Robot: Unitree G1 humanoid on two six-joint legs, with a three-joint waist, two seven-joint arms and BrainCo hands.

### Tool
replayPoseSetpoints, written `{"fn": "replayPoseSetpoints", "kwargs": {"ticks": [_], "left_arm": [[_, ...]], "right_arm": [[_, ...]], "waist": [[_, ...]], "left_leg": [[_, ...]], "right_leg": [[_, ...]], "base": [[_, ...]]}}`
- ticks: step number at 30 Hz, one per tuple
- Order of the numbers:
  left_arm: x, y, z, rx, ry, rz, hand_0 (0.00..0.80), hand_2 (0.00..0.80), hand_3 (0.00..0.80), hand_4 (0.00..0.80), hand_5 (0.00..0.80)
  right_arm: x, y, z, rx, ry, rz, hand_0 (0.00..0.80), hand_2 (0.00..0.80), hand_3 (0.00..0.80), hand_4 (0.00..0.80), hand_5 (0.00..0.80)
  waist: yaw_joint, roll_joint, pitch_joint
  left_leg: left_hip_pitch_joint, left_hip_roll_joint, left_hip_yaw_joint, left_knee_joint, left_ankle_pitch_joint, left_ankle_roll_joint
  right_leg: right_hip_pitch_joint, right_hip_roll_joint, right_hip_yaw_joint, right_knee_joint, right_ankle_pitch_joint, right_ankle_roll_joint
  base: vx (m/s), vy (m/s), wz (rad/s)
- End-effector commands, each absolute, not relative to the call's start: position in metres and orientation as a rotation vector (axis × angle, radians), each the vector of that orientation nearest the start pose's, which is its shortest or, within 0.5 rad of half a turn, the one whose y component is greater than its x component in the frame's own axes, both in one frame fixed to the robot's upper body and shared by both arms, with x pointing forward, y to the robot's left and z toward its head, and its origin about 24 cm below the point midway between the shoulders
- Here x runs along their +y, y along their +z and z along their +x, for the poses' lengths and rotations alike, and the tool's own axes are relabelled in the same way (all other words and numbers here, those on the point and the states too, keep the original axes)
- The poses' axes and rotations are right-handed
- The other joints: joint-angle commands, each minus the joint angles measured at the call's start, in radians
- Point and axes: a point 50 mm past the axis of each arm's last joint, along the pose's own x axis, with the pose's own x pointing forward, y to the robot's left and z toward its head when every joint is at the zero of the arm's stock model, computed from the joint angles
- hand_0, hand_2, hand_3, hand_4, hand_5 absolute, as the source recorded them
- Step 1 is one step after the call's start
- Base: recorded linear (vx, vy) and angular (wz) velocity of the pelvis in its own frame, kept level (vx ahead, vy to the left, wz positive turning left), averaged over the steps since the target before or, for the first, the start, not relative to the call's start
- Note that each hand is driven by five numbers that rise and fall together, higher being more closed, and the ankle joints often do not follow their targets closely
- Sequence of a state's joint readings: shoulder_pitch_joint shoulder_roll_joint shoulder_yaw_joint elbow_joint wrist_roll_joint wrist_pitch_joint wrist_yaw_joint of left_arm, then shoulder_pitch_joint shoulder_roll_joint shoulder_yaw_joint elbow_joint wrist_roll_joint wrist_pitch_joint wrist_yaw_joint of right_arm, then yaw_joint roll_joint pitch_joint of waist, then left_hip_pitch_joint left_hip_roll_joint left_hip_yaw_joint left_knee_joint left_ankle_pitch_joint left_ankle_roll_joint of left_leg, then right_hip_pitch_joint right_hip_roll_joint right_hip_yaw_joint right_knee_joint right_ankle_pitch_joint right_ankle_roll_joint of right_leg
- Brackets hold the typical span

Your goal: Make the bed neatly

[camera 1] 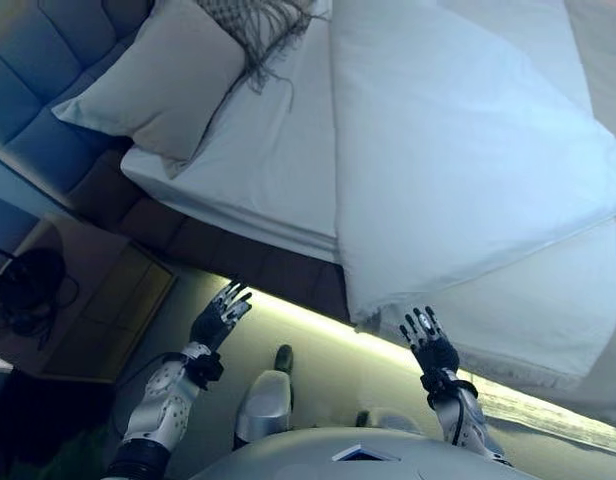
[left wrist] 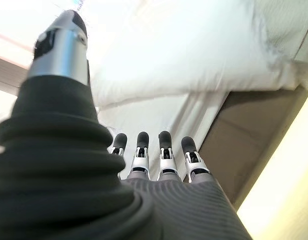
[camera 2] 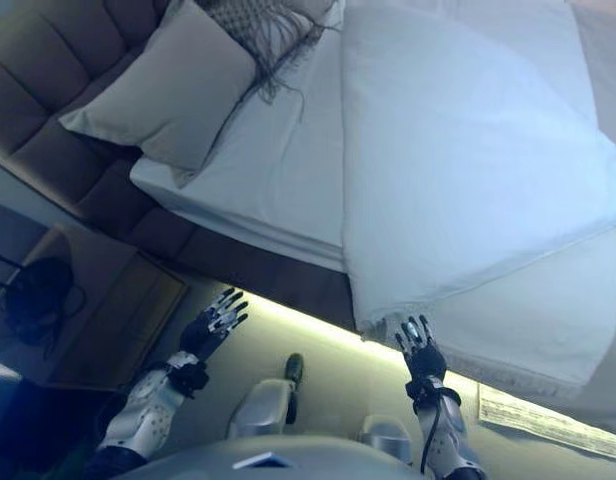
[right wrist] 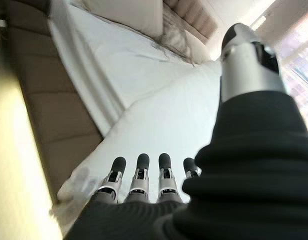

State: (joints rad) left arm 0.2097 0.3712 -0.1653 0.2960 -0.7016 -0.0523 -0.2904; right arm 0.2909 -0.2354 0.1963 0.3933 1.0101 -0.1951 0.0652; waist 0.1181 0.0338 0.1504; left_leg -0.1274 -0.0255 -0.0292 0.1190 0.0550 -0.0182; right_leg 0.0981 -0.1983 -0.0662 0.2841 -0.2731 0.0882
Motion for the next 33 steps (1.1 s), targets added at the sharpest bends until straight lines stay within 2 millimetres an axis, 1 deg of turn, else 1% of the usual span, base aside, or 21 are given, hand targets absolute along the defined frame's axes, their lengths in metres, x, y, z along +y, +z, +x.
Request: {"fn": "replayPoseSetpoints", "kwargs": {"ticks": [1, 3, 5, 6, 7, 8, 10, 12, 14, 15, 17, 19, 21, 23, 25, 26, 27, 28, 30, 33], "left_arm": [[0.211, -0.030, 0.185, 0.316, -0.215, -0.337, 0.000, 0.000, 0.000, 0.000, 0.000], [0.211, -0.030, 0.184, 0.320, -0.212, -0.323, 0.000, 0.000, 0.000, 0.000, 0.000], [0.210, -0.031, 0.186, 0.325, -0.200, -0.306, 0.000, 0.000, 0.000, 0.000, 0.000], [0.210, -0.031, 0.187, 0.324, -0.192, -0.292, 0.000, 0.000, 0.000, 0.000, 0.000], [0.210, -0.030, 0.187, 0.320, -0.187, -0.288, 0.000, 0.000, 0.000, 0.000, 0.000], [0.211, -0.030, 0.186, 0.317, -0.176, -0.291, 0.000, 0.000, 0.000, 0.000, 0.000], [0.212, -0.028, 0.186, 0.305, -0.151, -0.286, 0.000, 0.000, 0.000, 0.000, 0.000], [0.213, -0.027, 0.189, 0.291, -0.140, -0.270, 0.000, 0.000, 0.000, 0.000, 0.000], [0.214, -0.026, 0.191, 0.279, -0.140, -0.251, 0.000, 0.000, 0.000, 0.000, 0.000], [0.215, -0.025, 0.191, 0.275, -0.142, -0.244, 0.000, 0.000, 0.000, 0.000, 0.000], [0.219, -0.023, 0.192, 0.273, -0.144, -0.234, 0.000, 0.000, 0.000, 0.000, 0.000], [0.223, -0.022, 0.192, 0.277, -0.138, -0.226, 0.000, 0.000, 0.000, 0.000, 0.000], [0.227, -0.021, 0.192, 0.278, -0.131, -0.203, 0.000, 0.000, 0.000, 0.000, 0.000], [0.229, -0.021, 0.193, 0.274, -0.132, -0.171, 0.000, 0.000, 0.000, 0.000, 0.000], [0.229, -0.015, 0.198, 0.241, -0.154, -0.068, 0.000, 0.000, 0.000, 0.000, 0.000], [0.227, -0.012, 0.201, 0.221, -0.180, 0.003, 0.000, 0.000, 0.000, 0.000, 0.000], [0.226, -0.012, 0.204, 0.216, -0.188, 0.042, 0.000, 0.000, 0.000, 0.000, 0.000], [0.225, -0.011, 0.207, 0.209, -0.191, 0.083, 0.000, 0.000, 0.000, 0.000, 0.000], [0.227, -0.005, 0.213, 0.171, -0.207, 0.175, 0.000, 0.000, 0.000, 0.000, 0.000], [0.222, 0.002, 0.225, 0.112, -0.200, 0.297, 0.000, 0.000, 0.000, 0.000, 0.000]], "right_arm": [[-0.186, -0.072, 0.142, 0.401, -0.219, 0.697, 0.000, 0.000, 0.000, 0.000, 0.000], [-0.181, -0.072, 0.139, 0.408, -0.210, 0.684, 0.000, 0.000, 0.000, 0.000, 0.000], [-0.180, -0.072, 0.137, 0.422, -0.197, 0.666, 0.000, 0.000, 0.000, 0.000, 0.000], [-0.179, -0.073, 0.137, 0.427, -0.187, 0.663, 0.000, 0.000, 0.000, 0.000, 0.000], [-0.179, -0.073, 0.136, 0.427, -0.184, 0.661, 0.000, 0.000, 0.000, 0.000, 0.000], [-0.180, -0.073, 0.136, 0.427, -0.179, 0.662, 0.000, 0.000, 0.000, 0.000, 0.000], [-0.184, -0.072, 0.138, 0.416, -0.176, 0.673, 0.000, 0.000, 0.000, 0.000, 0.000], [-0.188, -0.072, 0.144, 0.399, -0.165, 0.682, 0.000, 0.000, 0.000, 0.000, 0.000], [-0.191, -0.072, 0.150, 0.389, -0.165, 0.689, 0.000, 0.000, 0.000, 0.000, 0.000], [-0.193, -0.072, 0.152, 0.387, -0.175, 0.693, 0.000, 0.000, 0.000, 0.000, 0.000], [-0.195, -0.074, 0.153, 0.390, -0.187, 0.699, 0.000, 0.000, 0.000, 0.000, 0.000], [-0.196, -0.077, 0.151, 0.403, -0.196, 0.702, 0.000, 0.000, 0.000, 0.000, 0.000], [-0.196, -0.080, 0.146, 0.418, -0.190, 0.703, 0.000, 0.000, 0.000, 0.000, 0.000], [-0.195, -0.082, 0.143, 0.431, -0.187, 0.697, 0.000, 0.000, 0.000, 0.000, 0.000], [-0.196, -0.085, 0.141, 0.450, -0.208, 0.695, 0.000, 0.000, 0.000, 0.000, 0.000], [-0.198, -0.087, 0.140, 0.467, -0.236, 0.693, 0.000, 0.000, 0.000, 0.000, 0.000], [-0.199, -0.089, 0.139, 0.480, -0.255, 0.685, 0.000, 0.000, 0.000, 0.000, 0.000], [-0.201, -0.089, 0.141, 0.492, -0.266, 0.666, 0.000, 0.000, 0.000, 0.000, 0.000], [-0.205, -0.091, 0.137, 0.518, -0.291, 0.637, 0.000, 0.000, 0.000, 0.000, 0.000], [-0.216, -0.100, 0.131, 0.581, -0.319, 0.596, 0.000, 0.000, 0.000, 0.000, 0.000]], "waist": [[0.008, 0.006, -0.080], [0.008, 0.005, -0.090], [0.000, 0.012, -0.090], [-0.004, 0.010, -0.084], [-0.005, 0.012, -0.080], [-0.006, 0.012, -0.075], [-0.015, 0.013, -0.062], [-0.029, 0.010, -0.043], [-0.042, -0.006, -0.035], [-0.050, -0.019, -0.031], [-0.063, -0.036, -0.029], [-0.068, -0.046, -0.032], [-0.072, -0.054, -0.039], [-0.074, -0.061, -0.044], [-0.076, -0.071, -0.047], [-0.080, -0.079, -0.048], [-0.087, -0.080, -0.049], [-0.094, -0.081, -0.049], [-0.114, -0.077, -0.053], [-0.149, -0.059, -0.050]], "left_leg": [[-0.078, -0.034, -0.029, -0.072, 0.068, 0.057], [-0.070, -0.066, -0.021, -0.061, 0.045, 0.085], [-0.049, -0.083, -0.013, -0.045, 0.020, 0.108], [-0.033, -0.089, -0.001, -0.036, 0.008, 0.113], [-0.024, -0.088, 0.010, -0.028, -0.001, 0.114], [-0.016, -0.085, 0.019, -0.025, -0.005, 0.112], [0.007, -0.074, 0.037, -0.023, -0.017, 0.105], [0.047, -0.063, 0.043, -0.027, -0.037, 0.095], [0.070, -0.058, 0.054, -0.025, -0.069, 0.084], [0.086, -0.059, 0.057, -0.026, -0.091, 0.081], [0.121, -0.057, 0.052, -0.033, -0.129, 0.078], [0.152, -0.046, 0.050, -0.045, -0.152, 0.075], [0.177, -0.029, 0.054, -0.060, -0.165, 0.070], [0.189, -0.016, 0.060, -0.060, -0.176, 0.066], [0.189, 0.003, 0.067, -0.045, -0.188, 0.058], [0.185, 0.009, 0.064, -0.029, -0.195, 0.052], [0.189, 0.017, 0.060, -0.018, -0.203, 0.050], [0.205, 0.033, 0.061, -0.013, -0.208, 0.044], [0.228, 0.064, 0.064, -0.005, -0.214, 0.027], [0.238, 0.103, 0.063, 0.024, -0.216, 0.013]], "right_leg": [[0.033, -0.067, -0.059, 0.193, 0.240, 0.035], [0.009, -0.094, -0.054, 0.308, 0.310, 0.041], [-0.061, -0.116, -0.051, 0.438, 0.351, 0.038], [-0.096, -0.131, -0.055, 0.464, 0.343, 0.027], [-0.117, -0.129, -0.068, 0.447, 0.330, 0.017], [-0.130, -0.119, -0.083, 0.408, 0.321, 0.009], [-0.164, -0.093, -0.112, 0.276, 0.305, -0.002], [-0.208, -0.079, -0.128, 0.133, 0.325, -0.002], [-0.237, -0.074, -0.117, -0.024, 0.372, 0.016], [-0.247, -0.077, -0.101, -0.098, 0.409, 0.033], [-0.268, -0.081, -0.068, -0.178, 0.467, 0.061], [-0.274, -0.086, -0.062, -0.209, 0.498, 0.080], [-0.272, -0.089, -0.072, -0.222, 0.508, 0.093], [-0.272, -0.090, -0.086, -0.215, 0.503, 0.100], [-0.265, -0.089, -0.105, -0.208, 0.474, 0.104], [-0.263, -0.084, -0.102, -0.218, 0.469, 0.108], [-0.266, -0.077, -0.100, -0.208, 0.460, 0.108], [-0.273, -0.074, -0.101, -0.193, 0.455, 0.106], [-0.283, -0.057, -0.098, -0.171, 0.430, 0.102], [-0.313, -0.014, -0.082, -0.138, 0.392, 0.088]], "base": [[0.352, 0.270, -0.22], [0.313, 0.267, -0.17], [0.240, 0.251, -0.14], [0.213, 0.163, -0.08], [0.194, 0.070, -0.06], [0.177, -0.010, -0.13], [0.159, -0.077, -0.18], [0.125, -0.119, -0.26], [0.142, -0.158, -0.23], [0.190, -0.170, -0.19], [0.222, -0.162, -0.01], [0.222, -0.145, 0.14], [0.222, -0.184, 0.32], [0.188, -0.208, 0.31], [0.206, -0.294, 0.00], [0.215, -0.322, 0.01], [0.224, -0.327, 0.02], [0.205, -0.283, 0.00], [0.185, -0.250, 0.03], [0.101, -0.188, 0.07]]}}
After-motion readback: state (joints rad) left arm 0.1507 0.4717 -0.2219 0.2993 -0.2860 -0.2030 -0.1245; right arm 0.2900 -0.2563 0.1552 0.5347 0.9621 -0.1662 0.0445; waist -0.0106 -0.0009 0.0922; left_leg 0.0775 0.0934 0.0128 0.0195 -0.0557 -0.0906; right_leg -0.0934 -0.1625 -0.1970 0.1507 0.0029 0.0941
